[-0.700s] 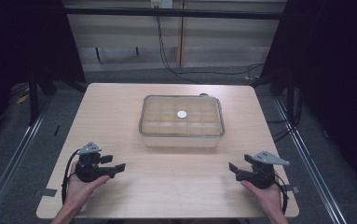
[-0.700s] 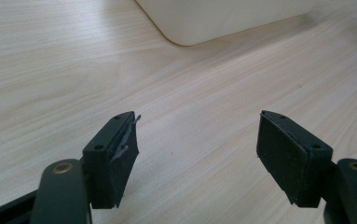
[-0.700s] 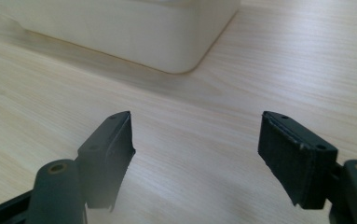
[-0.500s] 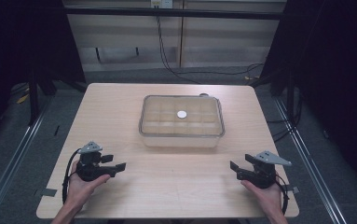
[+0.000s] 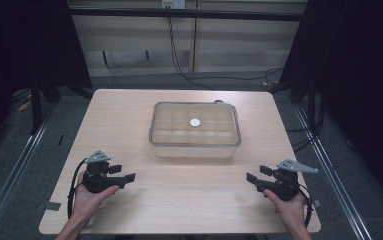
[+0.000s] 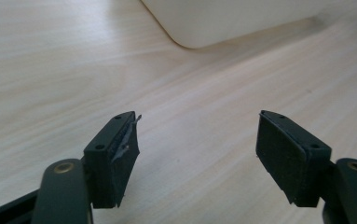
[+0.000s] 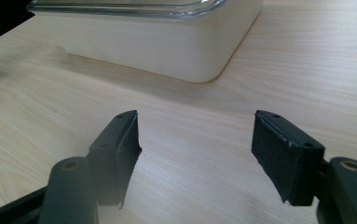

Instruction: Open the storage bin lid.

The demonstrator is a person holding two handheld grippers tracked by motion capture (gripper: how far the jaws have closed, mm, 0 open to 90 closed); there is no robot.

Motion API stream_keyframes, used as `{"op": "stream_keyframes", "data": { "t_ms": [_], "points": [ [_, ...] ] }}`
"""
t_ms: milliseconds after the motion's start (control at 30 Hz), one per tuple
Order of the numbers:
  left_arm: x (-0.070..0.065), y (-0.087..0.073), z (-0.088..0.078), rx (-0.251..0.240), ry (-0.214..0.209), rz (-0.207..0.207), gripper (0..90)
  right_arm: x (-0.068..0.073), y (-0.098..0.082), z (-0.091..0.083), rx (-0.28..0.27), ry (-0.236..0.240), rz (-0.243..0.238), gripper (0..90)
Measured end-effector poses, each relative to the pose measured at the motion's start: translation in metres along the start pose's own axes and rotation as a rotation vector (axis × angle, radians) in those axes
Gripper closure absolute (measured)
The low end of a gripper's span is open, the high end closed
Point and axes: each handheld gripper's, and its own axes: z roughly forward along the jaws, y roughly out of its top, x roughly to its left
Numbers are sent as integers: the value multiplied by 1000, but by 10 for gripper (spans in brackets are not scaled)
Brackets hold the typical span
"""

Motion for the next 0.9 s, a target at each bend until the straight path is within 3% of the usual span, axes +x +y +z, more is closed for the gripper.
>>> {"op": "stream_keyframes", "data": {
  "t_ms": [100,367,667,800,900],
  "points": [
    [-5,1,-1,-1,-2,27,313,6,3,1,11,12,-24,318],
    [-9,14,0,-17,-25,32,317,11,21,7,52,-4,-36,327],
    [-14,26,8,13,-60,60,315,8,34,14,77,67,-29,338],
    [-14,31,6,-22,-41,72,330,11,41,16,87,64,-30,338],
    [-13,36,7,-28,-52,66,349,8,47,17,78,67,-20,337]
  ]
}}
